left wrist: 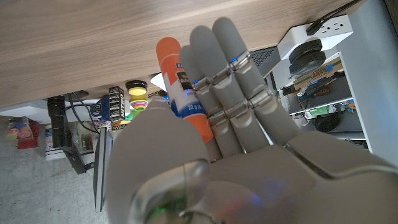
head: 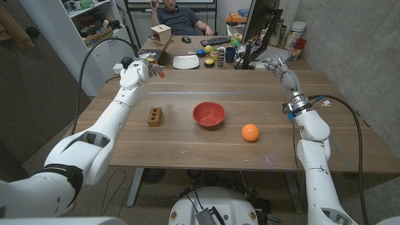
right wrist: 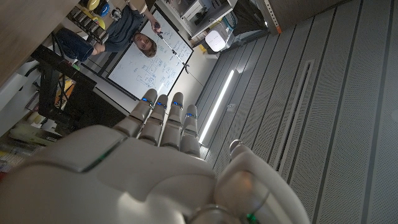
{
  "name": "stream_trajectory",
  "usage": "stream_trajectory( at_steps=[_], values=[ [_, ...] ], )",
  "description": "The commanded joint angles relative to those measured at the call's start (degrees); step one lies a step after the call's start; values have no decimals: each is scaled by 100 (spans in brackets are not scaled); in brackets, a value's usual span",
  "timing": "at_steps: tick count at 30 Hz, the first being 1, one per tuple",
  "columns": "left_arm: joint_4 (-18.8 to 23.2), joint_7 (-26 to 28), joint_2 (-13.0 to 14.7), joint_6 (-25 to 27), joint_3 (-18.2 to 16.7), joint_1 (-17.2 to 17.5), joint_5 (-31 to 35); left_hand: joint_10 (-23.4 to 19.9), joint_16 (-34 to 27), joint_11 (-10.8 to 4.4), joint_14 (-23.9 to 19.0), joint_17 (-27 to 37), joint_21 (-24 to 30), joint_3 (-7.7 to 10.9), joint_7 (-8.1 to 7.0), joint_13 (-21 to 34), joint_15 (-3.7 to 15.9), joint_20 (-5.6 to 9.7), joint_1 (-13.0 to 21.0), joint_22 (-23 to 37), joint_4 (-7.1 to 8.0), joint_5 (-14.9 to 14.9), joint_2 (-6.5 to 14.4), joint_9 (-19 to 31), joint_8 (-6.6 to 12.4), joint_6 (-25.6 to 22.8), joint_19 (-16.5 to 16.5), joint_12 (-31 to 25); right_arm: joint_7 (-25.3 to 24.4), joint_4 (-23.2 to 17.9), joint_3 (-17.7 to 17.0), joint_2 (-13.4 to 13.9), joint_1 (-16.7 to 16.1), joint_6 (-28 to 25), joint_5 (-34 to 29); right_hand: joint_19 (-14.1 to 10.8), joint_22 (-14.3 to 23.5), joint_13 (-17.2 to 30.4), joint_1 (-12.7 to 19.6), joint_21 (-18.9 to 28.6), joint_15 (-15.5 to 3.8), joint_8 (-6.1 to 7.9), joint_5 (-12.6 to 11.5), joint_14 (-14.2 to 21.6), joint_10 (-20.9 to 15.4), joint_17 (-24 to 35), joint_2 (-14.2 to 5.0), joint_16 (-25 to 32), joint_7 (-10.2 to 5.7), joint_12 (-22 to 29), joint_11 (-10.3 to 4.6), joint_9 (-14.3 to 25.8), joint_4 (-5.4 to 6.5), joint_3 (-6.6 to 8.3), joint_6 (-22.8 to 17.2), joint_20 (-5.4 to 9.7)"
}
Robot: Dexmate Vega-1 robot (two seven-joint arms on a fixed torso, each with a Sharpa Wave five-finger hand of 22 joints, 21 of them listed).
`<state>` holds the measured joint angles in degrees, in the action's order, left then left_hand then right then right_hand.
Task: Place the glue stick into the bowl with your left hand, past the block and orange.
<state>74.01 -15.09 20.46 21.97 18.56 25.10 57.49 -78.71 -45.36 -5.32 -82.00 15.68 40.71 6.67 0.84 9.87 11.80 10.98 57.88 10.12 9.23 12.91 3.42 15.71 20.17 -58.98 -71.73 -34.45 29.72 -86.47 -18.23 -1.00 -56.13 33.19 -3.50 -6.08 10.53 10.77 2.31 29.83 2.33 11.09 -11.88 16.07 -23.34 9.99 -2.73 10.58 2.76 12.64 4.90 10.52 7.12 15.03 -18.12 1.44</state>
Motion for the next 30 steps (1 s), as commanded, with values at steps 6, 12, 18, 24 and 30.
stream_trajectory(
  at_steps=[6, 12, 18, 24, 30],
  values=[
    [324, -386, -90, -149, 188, 6, 111, -293, -58, -266, 57, -21, 53, 81, 737, -5, 4, -5, 665, 11, -6, -35, 611, 63, 48, -1543, 6, -87, 13, -84, -95, -11, -119, 73, 90, -9, 8, 19, 55, -49, -22, 9, -23, 27, -23, 8, -9, 1, 31, 16, 14, 24, -31, -2, -32, 9],
    [448, -494, -87, -221, 205, 44, 155, -290, -83, -286, 54, -55, 70, 103, 720, -7, 5, -5, 664, 12, -6, -47, 606, 40, 45, -1533, 11, -108, 62, -67, -105, -6, -134, 134, 170, -13, 9, 19, 58, -54, -27, 10, -21, 25, -25, 9, -11, 0, 38, 16, -1, 24, -34, -4, -34, 8],
    [564, -642, -99, -344, 250, 76, 176, -283, -94, -269, 67, -89, 78, 120, 723, -8, 7, -4, 659, 8, -4, -54, 602, 45, 57, -1525, 26, -115, 19, -144, -124, -54, -196, 128, 180, -17, 9, 20, 61, -62, -26, 14, -20, 34, -33, 9, -11, 3, 48, 19, 10, 25, -36, -8, -47, 11],
    [710, -719, -106, -475, 363, 118, 308, -285, -115, -264, 62, -104, 90, 134, 727, -8, 8, -6, 656, 7, -5, -60, 597, 38, 67, -1534, 30, -127, 37, -208, -147, -56, -276, 213, 230, -20, 9, 20, 61, -68, -26, 16, -19, 38, -33, 10, -12, 4, 54, 18, 9, 25, -38, -10, -53, 9],
    [852, -887, -121, -568, 481, 125, 472, -281, -129, -278, 63, -123, 100, 144, 704, -9, 7, -6, 650, 7, -4, -64, 592, 35, 70, -1521, 34, -135, 8, -344, -192, -78, -403, 227, 245, -24, 10, 20, 63, -75, -28, 15, -17, 41, -29, 10, -14, 4, 55, 16, 12, 25, -40, -13, -55, 9]
  ],
)
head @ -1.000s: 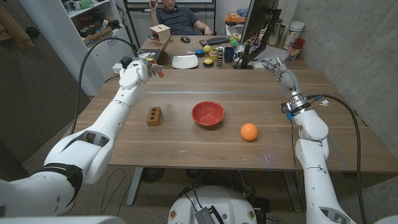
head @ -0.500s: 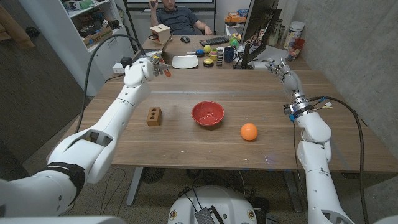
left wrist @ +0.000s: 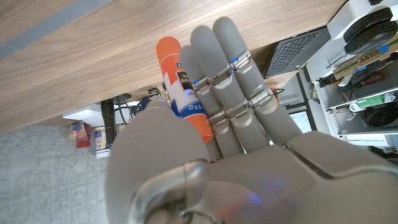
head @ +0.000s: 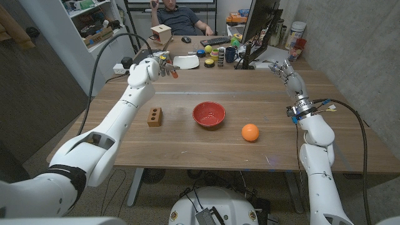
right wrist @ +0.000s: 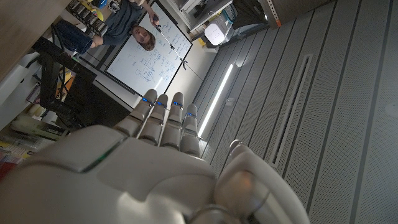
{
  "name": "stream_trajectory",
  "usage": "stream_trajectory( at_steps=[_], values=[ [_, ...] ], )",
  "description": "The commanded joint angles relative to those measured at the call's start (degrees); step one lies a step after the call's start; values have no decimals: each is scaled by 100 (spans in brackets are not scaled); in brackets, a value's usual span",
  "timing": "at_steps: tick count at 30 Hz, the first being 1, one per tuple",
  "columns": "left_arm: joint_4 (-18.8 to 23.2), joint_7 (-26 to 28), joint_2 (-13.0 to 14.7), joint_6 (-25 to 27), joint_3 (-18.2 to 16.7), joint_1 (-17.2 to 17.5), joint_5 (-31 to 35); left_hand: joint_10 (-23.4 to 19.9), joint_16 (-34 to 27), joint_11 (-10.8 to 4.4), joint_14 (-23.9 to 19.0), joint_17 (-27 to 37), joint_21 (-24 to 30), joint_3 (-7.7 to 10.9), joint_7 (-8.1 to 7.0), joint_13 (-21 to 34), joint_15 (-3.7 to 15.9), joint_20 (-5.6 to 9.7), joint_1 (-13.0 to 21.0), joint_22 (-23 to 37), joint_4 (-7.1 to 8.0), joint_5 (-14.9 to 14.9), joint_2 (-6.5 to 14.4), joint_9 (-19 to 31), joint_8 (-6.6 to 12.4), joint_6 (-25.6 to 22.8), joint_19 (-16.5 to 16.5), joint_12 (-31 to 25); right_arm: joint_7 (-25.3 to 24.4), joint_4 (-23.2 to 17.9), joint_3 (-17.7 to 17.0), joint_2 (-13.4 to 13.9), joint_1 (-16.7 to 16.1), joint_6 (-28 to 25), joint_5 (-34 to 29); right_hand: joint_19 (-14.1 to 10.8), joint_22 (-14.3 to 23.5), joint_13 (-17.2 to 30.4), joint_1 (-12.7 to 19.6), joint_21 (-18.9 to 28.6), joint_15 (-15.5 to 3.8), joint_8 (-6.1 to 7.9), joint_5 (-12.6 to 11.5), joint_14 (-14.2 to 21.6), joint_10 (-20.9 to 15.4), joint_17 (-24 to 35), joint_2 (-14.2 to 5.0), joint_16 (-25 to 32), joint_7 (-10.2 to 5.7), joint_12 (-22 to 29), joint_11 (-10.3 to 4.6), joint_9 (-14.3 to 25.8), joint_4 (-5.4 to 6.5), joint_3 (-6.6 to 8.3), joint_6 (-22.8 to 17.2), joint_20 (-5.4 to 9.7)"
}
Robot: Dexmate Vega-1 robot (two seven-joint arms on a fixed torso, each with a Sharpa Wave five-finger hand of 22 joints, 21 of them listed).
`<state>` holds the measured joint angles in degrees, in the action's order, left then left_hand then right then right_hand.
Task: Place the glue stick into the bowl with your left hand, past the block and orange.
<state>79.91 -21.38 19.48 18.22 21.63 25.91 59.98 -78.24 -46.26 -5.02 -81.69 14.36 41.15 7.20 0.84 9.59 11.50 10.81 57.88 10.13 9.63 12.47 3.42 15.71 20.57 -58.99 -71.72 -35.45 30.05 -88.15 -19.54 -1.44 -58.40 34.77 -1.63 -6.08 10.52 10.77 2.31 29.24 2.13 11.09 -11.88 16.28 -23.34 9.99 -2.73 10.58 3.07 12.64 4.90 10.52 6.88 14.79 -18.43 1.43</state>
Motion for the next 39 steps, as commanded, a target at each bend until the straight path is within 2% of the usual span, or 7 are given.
stream_trajectory(
  at_steps=[1, 19, 39],
  values=[
    [282, -271, -32, -220, 168, 52, 219, -333, -44, -305, 31, 8, 59, 94, 709, 19, 39, 12, 650, 5, -45, -21, 592, 24, 31, -1536, 35, -38, -41, -209, -74, -59, -205, 63, 84, -26, 10, 20, 63, -16, -8, 15, -17, 21, -28, 10, -14, 4, 29, 16, 9, 25, -16, 10, -23, 12],
    [1068, -756, 28, -771, 342, 386, 512, -329, -95, -306, 37, -16, 87, 125, 708, 19, 45, 13, 633, 5, -46, -28, 578, 14, 49, -1522, 62, -45, -109, -618, -185, -170, -578, 76, 203, -38, 11, 21, 64, -40, -16, 19, -14, 33, -56, 12, -19, 7, 37, 25, 18, 25, -19, -1, -43, 25],
    [1789, -1108, 44, -1334, 175, 813, 519, -313, -129, -313, 46, -25, 117, 148, 688, 19, 49, 15, 619, 5, -48, -26, 567, -1, 67, -1519, 89, -44, -198, -1072, -208, -307, -999, 170, 223, -66, 12, 23, 56, -62, -27, 28, -12, 69, -102, 15, -24, 15, 39, 40, -11, 27, -16, -19, -81, 47]
  ],
)
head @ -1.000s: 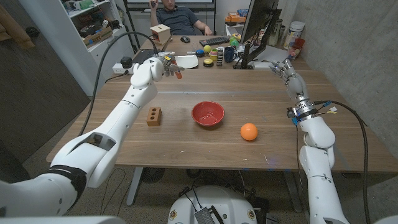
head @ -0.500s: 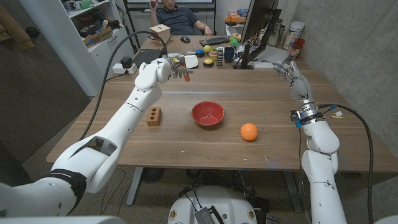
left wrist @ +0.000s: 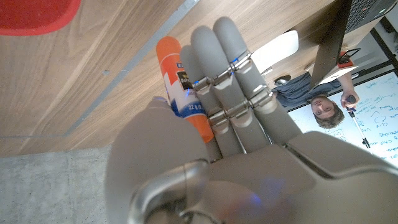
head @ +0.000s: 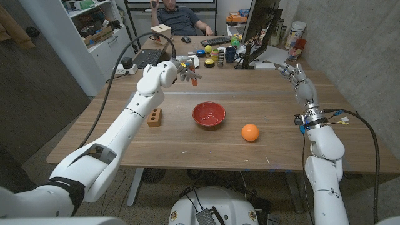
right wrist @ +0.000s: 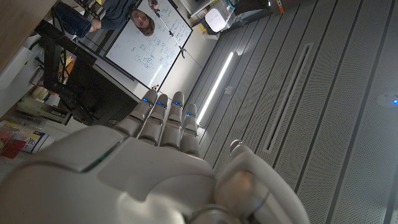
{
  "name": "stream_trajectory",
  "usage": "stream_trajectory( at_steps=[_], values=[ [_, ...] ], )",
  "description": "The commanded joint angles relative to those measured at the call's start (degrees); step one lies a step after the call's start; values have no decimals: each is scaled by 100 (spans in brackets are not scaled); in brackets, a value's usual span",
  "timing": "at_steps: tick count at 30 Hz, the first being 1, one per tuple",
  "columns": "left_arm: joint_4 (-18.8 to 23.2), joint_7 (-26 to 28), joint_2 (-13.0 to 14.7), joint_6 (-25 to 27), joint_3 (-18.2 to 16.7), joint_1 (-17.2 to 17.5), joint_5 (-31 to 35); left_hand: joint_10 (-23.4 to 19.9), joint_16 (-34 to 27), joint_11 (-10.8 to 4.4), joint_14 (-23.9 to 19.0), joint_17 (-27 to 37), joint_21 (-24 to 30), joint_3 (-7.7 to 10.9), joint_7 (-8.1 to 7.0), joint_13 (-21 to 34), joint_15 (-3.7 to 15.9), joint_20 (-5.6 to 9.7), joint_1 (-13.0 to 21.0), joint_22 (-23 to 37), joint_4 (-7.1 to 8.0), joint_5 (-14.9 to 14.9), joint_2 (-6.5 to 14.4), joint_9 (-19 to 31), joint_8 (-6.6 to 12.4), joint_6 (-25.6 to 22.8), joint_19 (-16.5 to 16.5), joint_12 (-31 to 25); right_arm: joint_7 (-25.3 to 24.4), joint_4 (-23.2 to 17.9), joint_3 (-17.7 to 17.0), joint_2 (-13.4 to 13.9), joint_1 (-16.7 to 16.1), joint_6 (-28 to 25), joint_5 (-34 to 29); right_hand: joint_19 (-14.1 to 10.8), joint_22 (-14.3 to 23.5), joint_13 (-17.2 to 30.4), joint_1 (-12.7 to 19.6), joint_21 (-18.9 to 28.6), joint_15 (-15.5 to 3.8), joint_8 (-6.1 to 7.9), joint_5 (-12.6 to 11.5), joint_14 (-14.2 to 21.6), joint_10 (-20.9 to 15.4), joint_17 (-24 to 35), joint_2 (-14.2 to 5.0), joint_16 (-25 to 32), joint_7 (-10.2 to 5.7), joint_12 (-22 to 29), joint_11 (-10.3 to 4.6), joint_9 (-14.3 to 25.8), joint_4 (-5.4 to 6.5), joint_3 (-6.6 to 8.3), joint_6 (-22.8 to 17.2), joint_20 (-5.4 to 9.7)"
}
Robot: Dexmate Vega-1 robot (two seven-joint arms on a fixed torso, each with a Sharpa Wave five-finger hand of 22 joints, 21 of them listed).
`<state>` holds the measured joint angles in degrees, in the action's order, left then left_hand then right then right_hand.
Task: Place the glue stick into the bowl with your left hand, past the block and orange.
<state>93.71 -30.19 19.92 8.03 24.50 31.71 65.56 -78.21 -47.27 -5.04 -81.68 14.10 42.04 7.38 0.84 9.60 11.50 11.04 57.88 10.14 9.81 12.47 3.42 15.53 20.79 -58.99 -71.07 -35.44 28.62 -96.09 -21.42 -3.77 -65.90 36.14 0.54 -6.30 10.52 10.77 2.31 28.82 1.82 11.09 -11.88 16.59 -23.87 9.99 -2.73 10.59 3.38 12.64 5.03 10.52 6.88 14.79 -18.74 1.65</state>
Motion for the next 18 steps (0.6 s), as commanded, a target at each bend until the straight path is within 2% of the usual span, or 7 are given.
stream_trajectory(
  at_steps=[1, 18],
  values=[
    [448, -231, 14, -351, -108, 251, -20, -321, -29, -317, 45, 1, 29, 131, 686, 18, 50, -9, 619, 4, -66, -26, 567, 17, 45, -1518, 24, -47, -81, -325, -21, -106, -277, 13, 17, -45, 12, 22, 56, -21, 5, 28, -12, 39, -50, 15, -24, 15, 8, 40, -23, 27, -16, -19, -50, 25],
    [942, -445, -11, -764, -171, 551, -86, -331, -51, -322, 45, -2, 65, 151, 684, 17, 53, -7, 611, 9, -68, -24, 564, 13, 61, -1514, 42, -59, -144, -615, -32, -177, -606, 149, 83, -64, 13, 24, 56, -45, -20, 31, -13, 69, -64, 15, -30, 20, 16, 42, -18, 28, -16, -32, -76, 36]
  ],
)
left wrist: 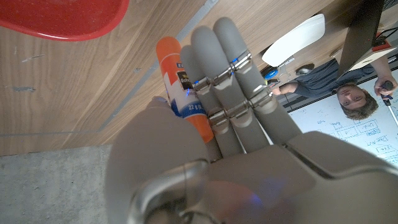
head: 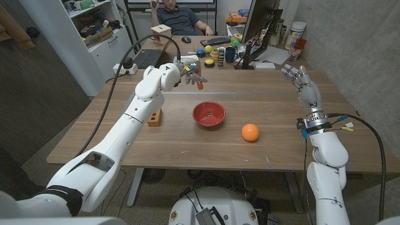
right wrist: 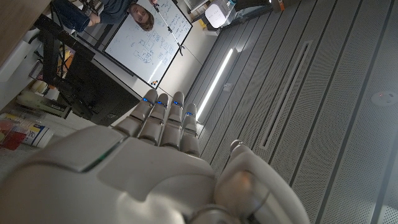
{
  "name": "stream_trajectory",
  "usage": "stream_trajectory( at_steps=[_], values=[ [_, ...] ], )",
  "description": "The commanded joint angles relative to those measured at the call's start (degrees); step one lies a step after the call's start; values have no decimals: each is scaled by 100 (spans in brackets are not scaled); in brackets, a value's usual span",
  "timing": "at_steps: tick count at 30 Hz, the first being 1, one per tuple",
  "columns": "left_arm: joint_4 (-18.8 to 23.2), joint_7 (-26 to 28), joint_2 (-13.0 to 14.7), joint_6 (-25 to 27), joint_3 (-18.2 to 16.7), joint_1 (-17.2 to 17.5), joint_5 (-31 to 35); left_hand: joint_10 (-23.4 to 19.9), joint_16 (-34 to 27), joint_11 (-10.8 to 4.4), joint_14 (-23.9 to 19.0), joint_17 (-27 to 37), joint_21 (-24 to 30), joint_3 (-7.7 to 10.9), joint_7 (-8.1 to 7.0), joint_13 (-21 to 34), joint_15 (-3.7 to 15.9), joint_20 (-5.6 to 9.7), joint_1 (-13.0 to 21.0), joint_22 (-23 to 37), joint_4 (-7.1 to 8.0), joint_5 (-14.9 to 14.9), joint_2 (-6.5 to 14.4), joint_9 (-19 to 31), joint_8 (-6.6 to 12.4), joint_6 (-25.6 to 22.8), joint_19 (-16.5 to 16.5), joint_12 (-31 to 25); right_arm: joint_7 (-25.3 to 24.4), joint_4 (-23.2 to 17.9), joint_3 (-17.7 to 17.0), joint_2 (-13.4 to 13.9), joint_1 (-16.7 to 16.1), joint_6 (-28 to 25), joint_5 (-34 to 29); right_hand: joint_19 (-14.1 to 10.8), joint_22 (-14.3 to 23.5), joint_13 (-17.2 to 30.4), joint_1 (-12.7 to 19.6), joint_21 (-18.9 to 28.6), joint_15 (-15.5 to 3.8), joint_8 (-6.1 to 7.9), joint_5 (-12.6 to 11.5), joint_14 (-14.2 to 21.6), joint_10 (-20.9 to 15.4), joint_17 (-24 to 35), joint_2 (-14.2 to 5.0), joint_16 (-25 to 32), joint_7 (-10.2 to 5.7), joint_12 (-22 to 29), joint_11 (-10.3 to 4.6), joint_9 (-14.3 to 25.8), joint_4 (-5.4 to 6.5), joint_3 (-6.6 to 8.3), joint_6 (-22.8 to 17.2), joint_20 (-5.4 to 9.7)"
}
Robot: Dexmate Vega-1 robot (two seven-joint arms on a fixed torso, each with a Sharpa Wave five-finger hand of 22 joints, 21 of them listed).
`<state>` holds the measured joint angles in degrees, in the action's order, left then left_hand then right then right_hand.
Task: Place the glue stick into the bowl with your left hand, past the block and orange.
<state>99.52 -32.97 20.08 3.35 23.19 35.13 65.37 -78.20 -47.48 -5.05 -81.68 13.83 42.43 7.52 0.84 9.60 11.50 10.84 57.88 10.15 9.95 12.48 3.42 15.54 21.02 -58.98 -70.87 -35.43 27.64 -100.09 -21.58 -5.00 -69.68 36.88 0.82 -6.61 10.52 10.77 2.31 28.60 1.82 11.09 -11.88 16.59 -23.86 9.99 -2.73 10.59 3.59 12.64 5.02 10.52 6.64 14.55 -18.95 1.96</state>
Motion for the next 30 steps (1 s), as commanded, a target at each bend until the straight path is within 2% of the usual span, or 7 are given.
stream_trajectory(
  at_steps=[1, 9, 18, 24, 25, 28, 30],
  values=[
    [396, -185, -27, -310, -28, 220, -41, -335, -30, -326, 48, 25, 28, 139, 687, 17, 54, 14, 611, 8, -82, -24, 564, 15, 39, -1508, 24, -62, -64, -235, -20, -71, -247, 82, 57, -34, 13, 24, 56, -25, -16, 30, -13, 72, -70, 15, -30, 20, -10, 44, -29, 28, 8, -9, -56, 6],
    [563, -553, -81, -541, -81, 307, -359, -336, -42, -337, 55, 32, 40, 145, 690, 17, 55, 12, 604, 6, -81, -24, 559, 8, 46, -1515, 34, -74, -117, -400, -62, -109, -416, 99, 51, -39, 13, 26, 55, -36, -37, 39, -14, 94, -92, 16, -30, 25, -53, 52, -51, 29, 7, -16, -86, 8],
    [745, -710, -92, -698, -33, 422, -347, -332, -53, -343, 56, 39, 56, 153, 678, 17, 56, 13, 594, 6, -80, -23, 559, 11, 57, -1511, 49, -84, -119, -513, -103, -134, -597, 220, 180, -48, 13, 27, 53, -45, -81, 43, -17, 101, -114, 17, -25, 23, -83, 59, -72, 30, 7, -26, -104, 20],
    [772, -1030, -136, -699, -35, 395, -429, -324, -57, -349, 59, 43, 66, 157, 684, 17, 57, 13, 585, 6, -78, -23, 556, 1, 58, -1513, 58, -90, -130, -548, -128, -143, -662, 233, 214, -55, 13, 28, 52, -51, -94, 42, -19, 110, -119, 17, -22, 24, -98, 60, -87, 31, 7, -32, -109, 22],
    [775, -1157, -152, -659, -25, 371, -432, -322, -45, -350, 68, 32, 70, 157, 639, 17, 58, 11, 580, 6, -76, -23, 557, -5, 61, -1522, 61, -90, -171, -569, -135, -180, -674, 215, 192, -56, 13, 28, 52, -52, -95, 43, -20, 111, -122, 17, -22, 24, -97, 61, -85, 31, 7, -32, -111, 22],
    [736, -1462, -154, -605, 58, 278, -366, -309, -5, -335, 87, -6, 73, 159, 634, 17, 60, 12, 571, 4, -73, -23, 556, -26, 50, -1514, 70, -79, -154, -563, -134, -163, -680, 218, 205, -59, 13, 28, 52, -56, -93, 43, -21, 113, -127, 17, -20, 23, -101, 62, -90, 31, 7, -36, -115, 23],
    [753, -1375, -141, -620, 63, 330, -312, -282, 30, -344, 100, -38, 72, 160, 627, 17, 63, 13, 565, 3, -71, -22, 556, -27, 45, -1497, 82, -57, -137, -549, -125, -148, -670, 220, 222, -62, 13, 29, 51, -58, -98, 42, -23, 119, -130, 17, -20, 24, -102, 63, -97, 31, 6, -38, -116, 23]
  ],
)
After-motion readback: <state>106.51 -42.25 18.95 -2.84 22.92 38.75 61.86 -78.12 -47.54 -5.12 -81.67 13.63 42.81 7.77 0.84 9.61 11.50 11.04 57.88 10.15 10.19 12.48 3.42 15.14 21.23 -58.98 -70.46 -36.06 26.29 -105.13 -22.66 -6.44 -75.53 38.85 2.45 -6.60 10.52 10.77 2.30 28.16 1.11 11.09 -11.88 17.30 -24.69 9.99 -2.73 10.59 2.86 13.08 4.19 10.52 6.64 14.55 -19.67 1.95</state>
